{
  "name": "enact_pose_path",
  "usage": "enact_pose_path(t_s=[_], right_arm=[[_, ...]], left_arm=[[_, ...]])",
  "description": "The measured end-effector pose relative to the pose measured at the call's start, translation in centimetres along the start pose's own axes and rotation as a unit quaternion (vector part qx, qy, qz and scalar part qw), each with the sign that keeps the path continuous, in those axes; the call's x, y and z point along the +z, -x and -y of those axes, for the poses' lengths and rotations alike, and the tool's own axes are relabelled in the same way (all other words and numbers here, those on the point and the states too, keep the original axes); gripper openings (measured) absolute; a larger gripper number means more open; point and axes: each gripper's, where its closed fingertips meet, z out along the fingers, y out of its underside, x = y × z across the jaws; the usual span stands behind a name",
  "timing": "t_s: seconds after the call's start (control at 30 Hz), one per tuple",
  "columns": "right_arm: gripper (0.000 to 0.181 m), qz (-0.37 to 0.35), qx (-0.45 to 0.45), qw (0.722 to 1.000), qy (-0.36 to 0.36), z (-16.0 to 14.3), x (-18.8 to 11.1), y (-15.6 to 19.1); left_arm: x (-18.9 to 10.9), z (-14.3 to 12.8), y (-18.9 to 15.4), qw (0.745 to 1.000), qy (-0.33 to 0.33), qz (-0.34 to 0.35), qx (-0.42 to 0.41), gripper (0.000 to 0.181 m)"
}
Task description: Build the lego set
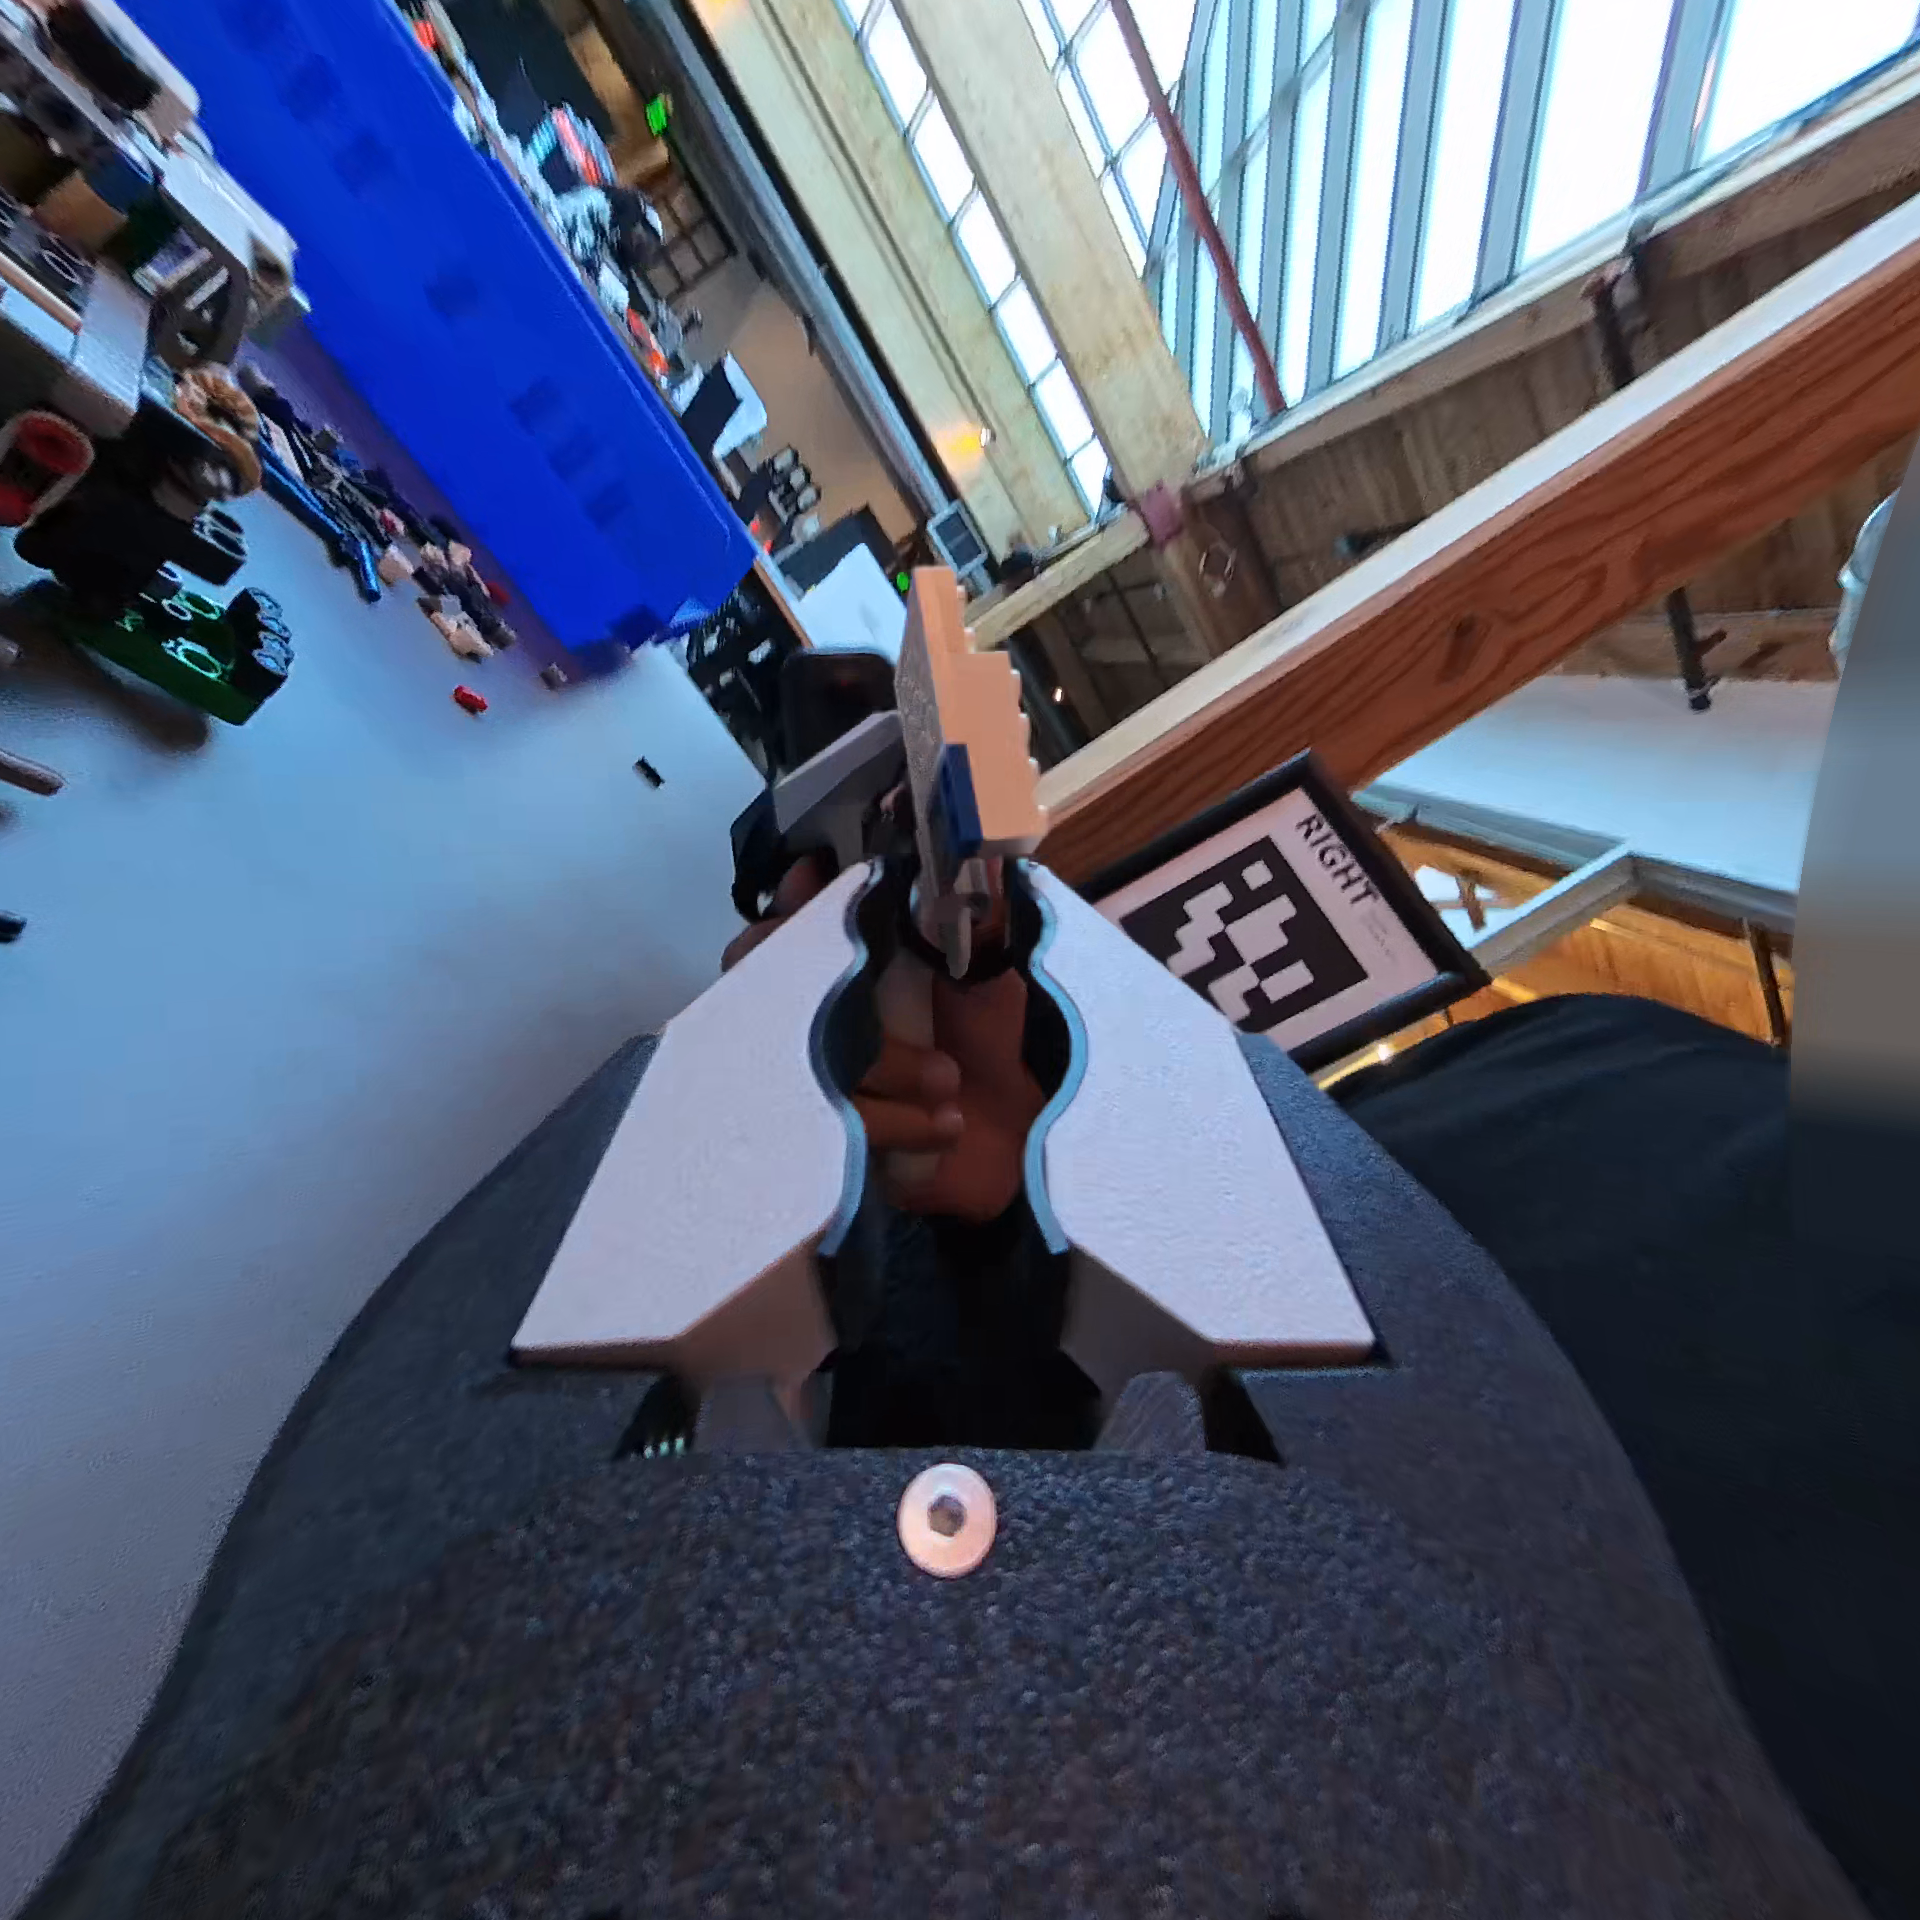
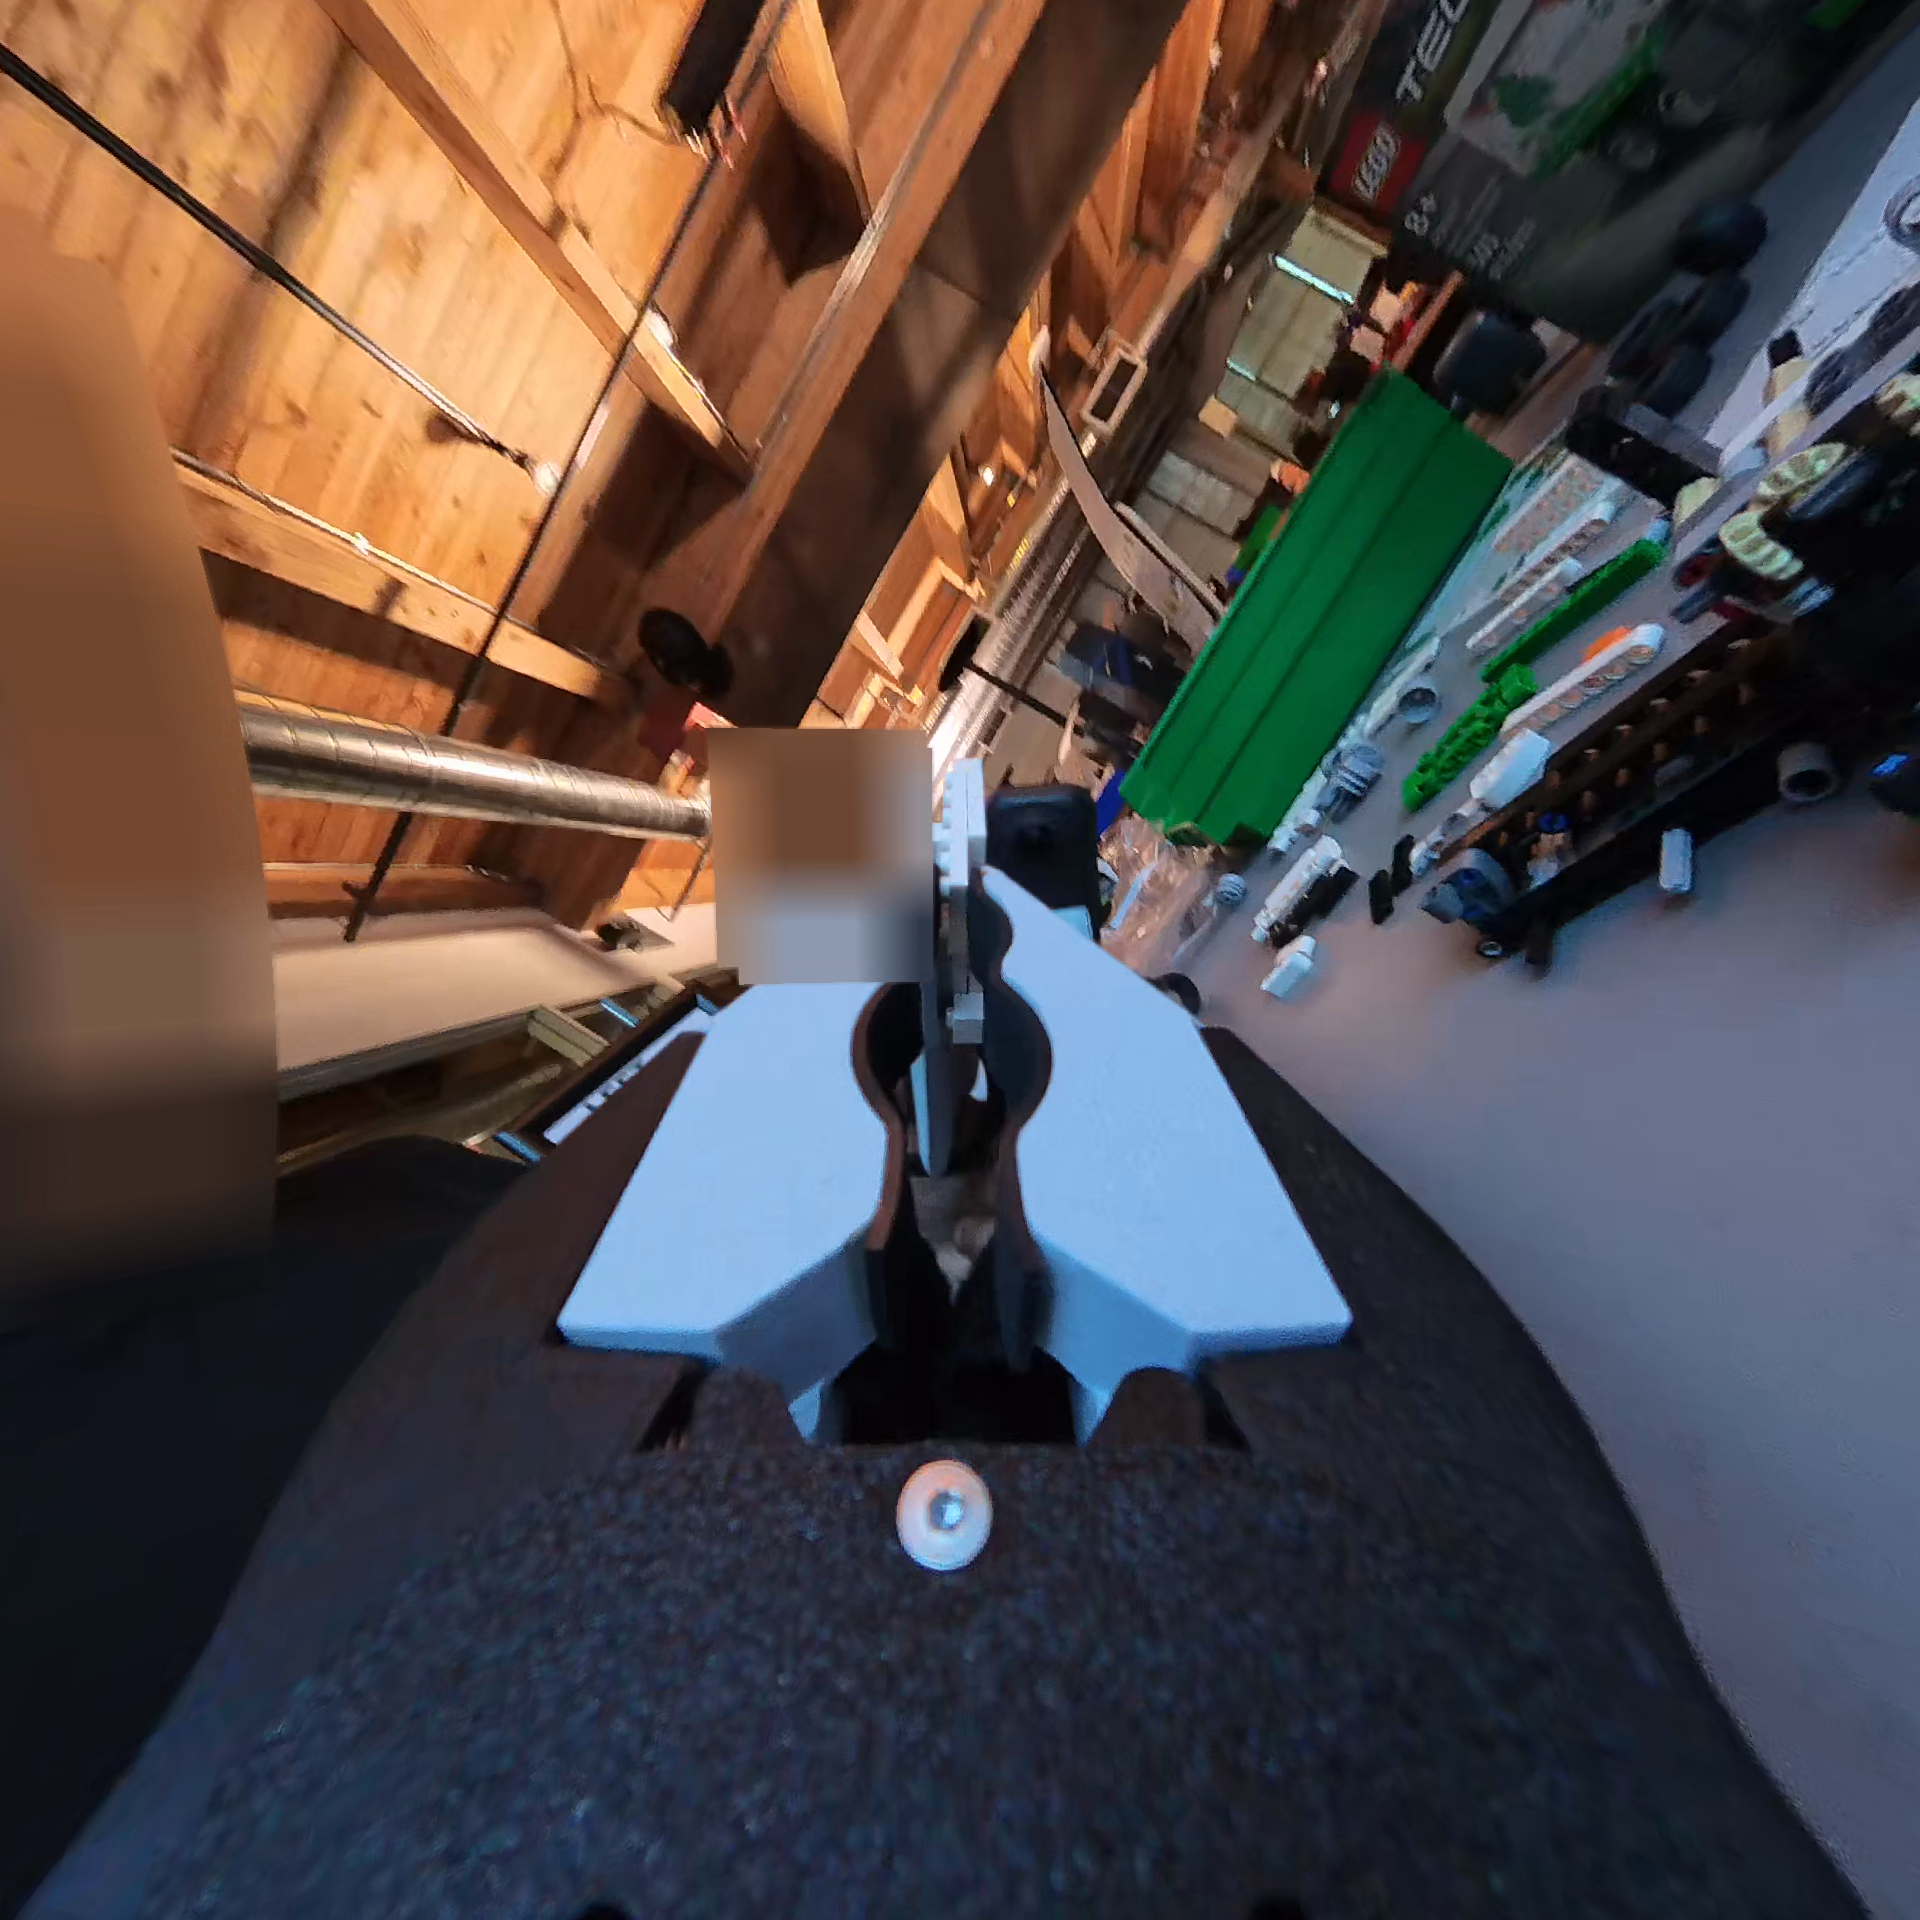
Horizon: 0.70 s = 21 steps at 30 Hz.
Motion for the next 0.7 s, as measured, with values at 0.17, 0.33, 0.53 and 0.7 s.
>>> enact_pose_path(t_s=[0.17, 0.33, 0.53, 0.7], right_arm=[[0.003, 0.012, 0.020, 0.999, -0.036, 0.3, -0.2, 0.1], [0.004, 0.019, 0.003, 0.999, -0.050, 0.4, 0.0, 0.6], [0.004, 0.024, 0.013, 0.999, -0.036, -0.2, 0.4, 0.5], [0.004, 0.035, 0.029, 0.999, -0.029, -0.5, 0.6, 0.6]], left_arm=[[-0.1, 0.5, -0.3, 0.999, -0.050, 0.006, 0.013, 0.009], [0.3, 0.2, -0.9, 0.998, -0.046, 0.016, 0.037, 0.015], [0.1, 0.3, -0.9, 0.997, -0.054, 0.027, 0.037, 0.011], [-0.3, 0.1, -1.0, 0.998, -0.051, 0.026, 0.032, 0.010]])
